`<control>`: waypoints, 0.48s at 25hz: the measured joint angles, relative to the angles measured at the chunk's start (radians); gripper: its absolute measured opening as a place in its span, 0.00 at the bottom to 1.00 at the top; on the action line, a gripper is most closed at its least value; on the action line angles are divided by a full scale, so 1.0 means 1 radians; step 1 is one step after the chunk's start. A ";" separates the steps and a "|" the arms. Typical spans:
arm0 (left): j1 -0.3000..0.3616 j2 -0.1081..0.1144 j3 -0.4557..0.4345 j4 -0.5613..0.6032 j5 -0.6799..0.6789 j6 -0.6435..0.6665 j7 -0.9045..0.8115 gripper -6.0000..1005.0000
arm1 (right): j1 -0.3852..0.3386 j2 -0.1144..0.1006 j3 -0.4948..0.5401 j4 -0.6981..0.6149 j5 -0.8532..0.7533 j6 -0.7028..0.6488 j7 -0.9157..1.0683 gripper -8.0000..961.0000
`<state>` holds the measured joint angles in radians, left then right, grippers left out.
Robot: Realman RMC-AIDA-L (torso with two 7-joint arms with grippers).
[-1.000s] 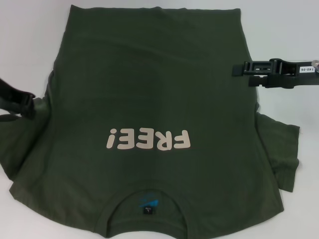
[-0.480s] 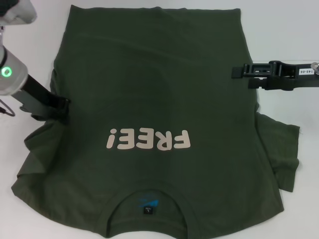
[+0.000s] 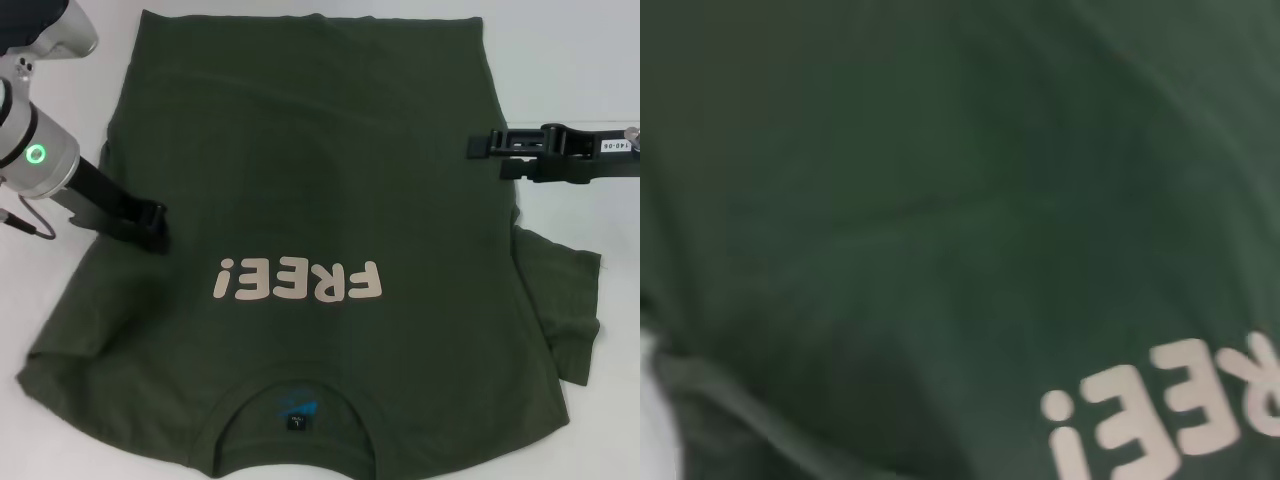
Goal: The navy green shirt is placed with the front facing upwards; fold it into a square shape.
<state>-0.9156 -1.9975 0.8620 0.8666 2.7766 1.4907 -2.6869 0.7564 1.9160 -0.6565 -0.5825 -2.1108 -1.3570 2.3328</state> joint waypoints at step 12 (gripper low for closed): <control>0.129 -0.034 -0.030 0.170 -0.116 0.024 0.167 0.34 | -0.009 -0.003 -0.002 -0.001 -0.009 -0.001 -0.011 0.98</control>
<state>-0.7864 -2.0320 0.8322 1.0362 2.6603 1.5143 -2.5200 0.7473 1.9133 -0.6588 -0.5835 -2.1198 -1.3576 2.3214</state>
